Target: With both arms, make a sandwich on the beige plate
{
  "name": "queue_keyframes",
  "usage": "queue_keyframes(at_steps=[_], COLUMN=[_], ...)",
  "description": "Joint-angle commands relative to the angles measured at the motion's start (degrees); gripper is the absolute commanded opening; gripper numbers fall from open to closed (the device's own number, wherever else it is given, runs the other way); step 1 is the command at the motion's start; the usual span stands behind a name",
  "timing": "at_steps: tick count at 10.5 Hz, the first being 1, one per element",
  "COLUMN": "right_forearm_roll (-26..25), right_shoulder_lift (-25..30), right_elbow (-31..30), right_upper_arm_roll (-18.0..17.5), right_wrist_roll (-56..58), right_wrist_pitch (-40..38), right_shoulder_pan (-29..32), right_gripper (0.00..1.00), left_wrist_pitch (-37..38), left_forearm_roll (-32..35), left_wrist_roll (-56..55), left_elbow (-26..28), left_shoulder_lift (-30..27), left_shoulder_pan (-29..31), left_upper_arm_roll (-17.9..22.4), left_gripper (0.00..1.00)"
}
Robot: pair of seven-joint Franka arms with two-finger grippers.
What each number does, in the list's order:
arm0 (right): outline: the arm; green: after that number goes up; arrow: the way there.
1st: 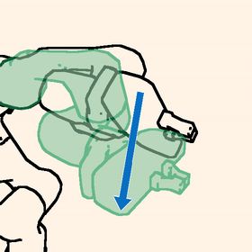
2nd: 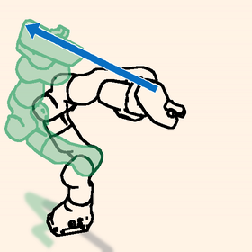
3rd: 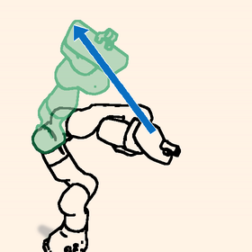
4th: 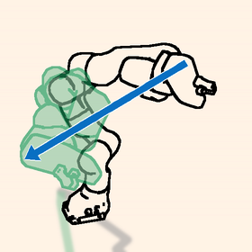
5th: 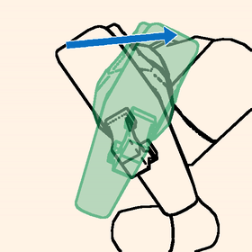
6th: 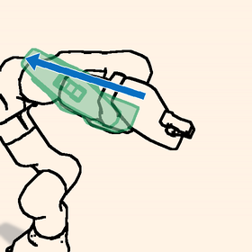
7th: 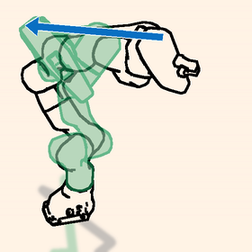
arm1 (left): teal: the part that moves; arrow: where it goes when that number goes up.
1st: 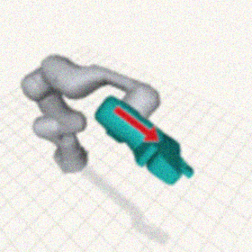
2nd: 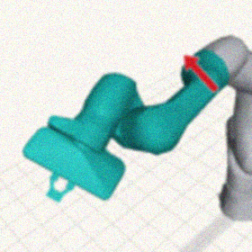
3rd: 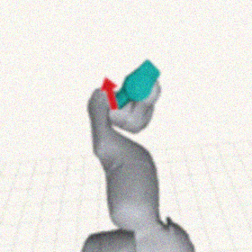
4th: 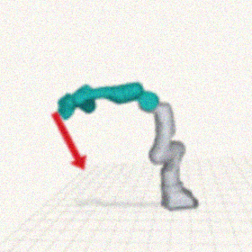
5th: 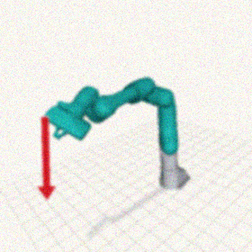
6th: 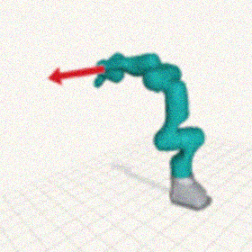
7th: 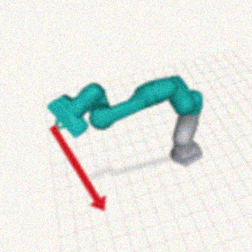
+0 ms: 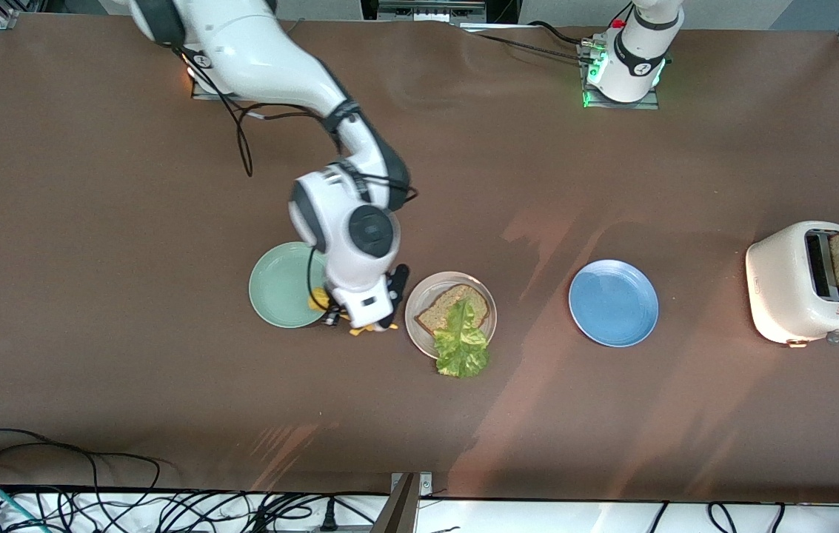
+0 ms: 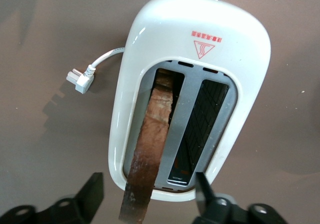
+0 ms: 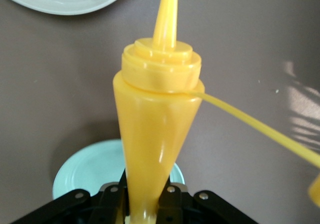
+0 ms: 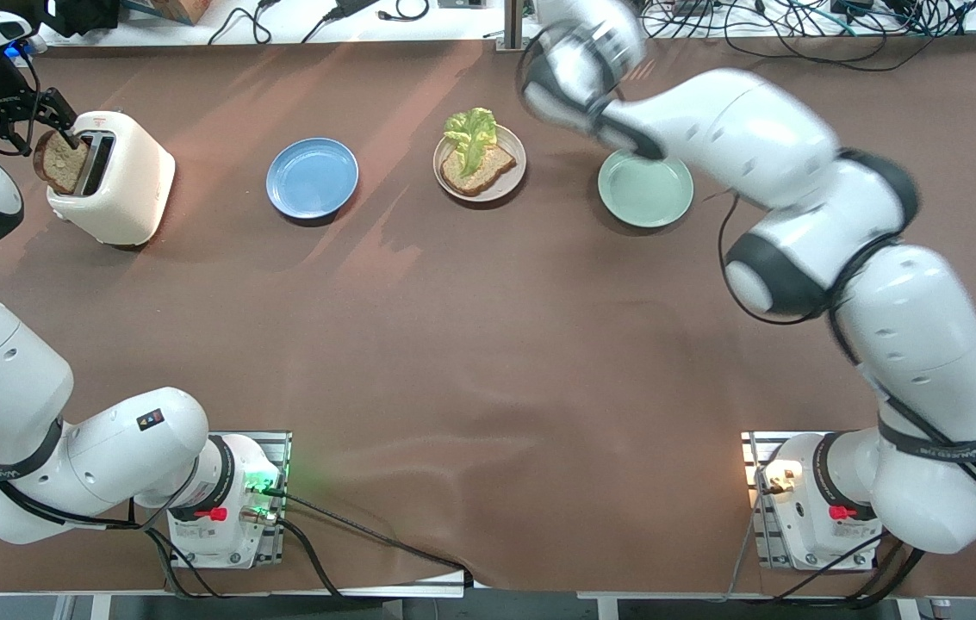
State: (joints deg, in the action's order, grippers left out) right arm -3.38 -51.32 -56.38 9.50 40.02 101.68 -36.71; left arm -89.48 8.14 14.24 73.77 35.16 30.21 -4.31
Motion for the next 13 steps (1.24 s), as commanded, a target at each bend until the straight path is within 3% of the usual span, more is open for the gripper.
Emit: queue_keyframes(at_steps=[1, 2, 3, 7, 11, 13], right_forearm_roll=[6.68, 10.89, 14.85, 29.80, 40.62, 49.04], right_shoulder_lift=[8.49, 10.69, 11.49, 11.59, 8.87, 5.28], right_elbow=[-9.51, -12.23, -13.04, -13.49, -13.40, -13.40], right_upper_arm_roll=[-5.46, -5.55, -5.55, -5.46, -1.87, 0.15], right_wrist_roll=[8.10, 13.01, 18.72, 41.57, 63.90, 76.45], right_wrist_pitch=[0.45, 0.62, 0.36, -2.96, -9.02, -13.85], right_shoulder_pan=[7.69, 10.49, 12.96, 23.68, 30.20, 34.14], right_gripper=[0.00, 0.00, 0.00, 0.00, 0.00, 0.00], left_wrist_pitch=[-0.17, -0.08, -0.08, 0.27, 5.44, 9.04], left_forearm_roll=[1.88, 1.97, 1.97, 2.05, 1.79, 0.91], left_wrist_roll=[1.14, 1.14, 1.14, 1.14, 3.34, 2.73], left_elbow=[-0.03, -0.03, -0.03, -0.37, -1.17, -1.17], left_shoulder_lift=[-0.27, -0.27, -0.27, -1.14, -9.03, -12.82], left_shoulder_pan=[0.28, 0.28, 0.28, 0.28, 0.02, -0.94], left_upper_arm_roll=[-0.35, -0.35, -0.35, -0.35, -0.87, -2.36], left_gripper=[0.23, 0.08, 0.00, 0.00, 0.00, 0.00])
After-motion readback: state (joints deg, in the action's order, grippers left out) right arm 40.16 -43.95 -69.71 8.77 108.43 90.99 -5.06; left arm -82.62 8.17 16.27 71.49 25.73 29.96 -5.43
